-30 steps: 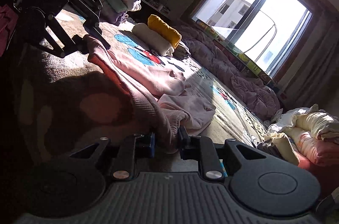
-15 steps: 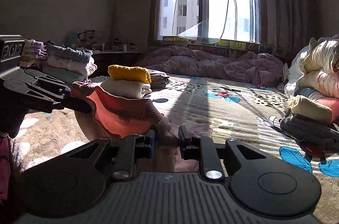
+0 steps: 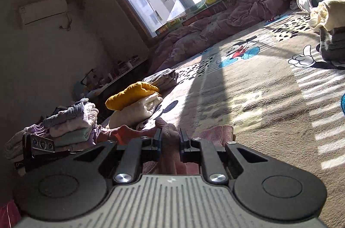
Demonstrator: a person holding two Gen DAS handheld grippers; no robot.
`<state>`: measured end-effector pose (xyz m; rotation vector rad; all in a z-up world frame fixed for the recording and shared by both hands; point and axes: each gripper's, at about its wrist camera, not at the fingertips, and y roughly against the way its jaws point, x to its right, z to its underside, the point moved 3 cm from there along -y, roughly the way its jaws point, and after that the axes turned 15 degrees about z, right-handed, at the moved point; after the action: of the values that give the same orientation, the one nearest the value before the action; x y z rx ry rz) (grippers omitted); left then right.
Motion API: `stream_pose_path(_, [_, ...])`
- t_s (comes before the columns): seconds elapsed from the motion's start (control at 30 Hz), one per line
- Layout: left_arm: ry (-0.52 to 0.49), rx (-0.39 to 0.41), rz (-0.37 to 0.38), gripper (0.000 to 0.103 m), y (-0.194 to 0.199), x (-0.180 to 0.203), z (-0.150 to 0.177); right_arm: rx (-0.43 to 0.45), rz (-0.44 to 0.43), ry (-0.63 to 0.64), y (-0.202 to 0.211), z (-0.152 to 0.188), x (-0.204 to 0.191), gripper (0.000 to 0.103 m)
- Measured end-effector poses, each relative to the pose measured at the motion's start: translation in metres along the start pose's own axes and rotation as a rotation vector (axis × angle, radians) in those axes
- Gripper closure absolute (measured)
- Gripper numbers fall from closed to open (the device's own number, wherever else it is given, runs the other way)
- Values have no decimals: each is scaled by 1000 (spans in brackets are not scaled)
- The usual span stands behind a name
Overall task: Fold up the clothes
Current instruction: 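Flip the folded sweatshirt over and lay it down with both grippers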
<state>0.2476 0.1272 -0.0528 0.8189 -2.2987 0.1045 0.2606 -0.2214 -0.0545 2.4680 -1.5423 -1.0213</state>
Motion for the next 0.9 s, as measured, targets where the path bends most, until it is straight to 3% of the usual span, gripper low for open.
stream_pose_path(0.23, [70, 10, -9, 89, -11, -31, -11, -62, -14, -18, -51, -26, 10, 87])
stream_pose_path(0.53, [166, -33, -74, 89, -24, -61, -6, -172, 10, -106, -98, -16, 36, 87])
stream_pose_path(0.63, [125, -46, -120, 88, -27, -59, -4, -184, 40, -114, -103, -10, 41, 86])
stream_pose_path(0.77, [44, -39, -217, 61, -27, -52, -6, -155, 78, -98, -103, -9, 40, 74])
stream_pose_path(0.9, [-145, -18, -250, 61, -9, -8, -12, -65, 132, -53, -85, -14, 30, 67])
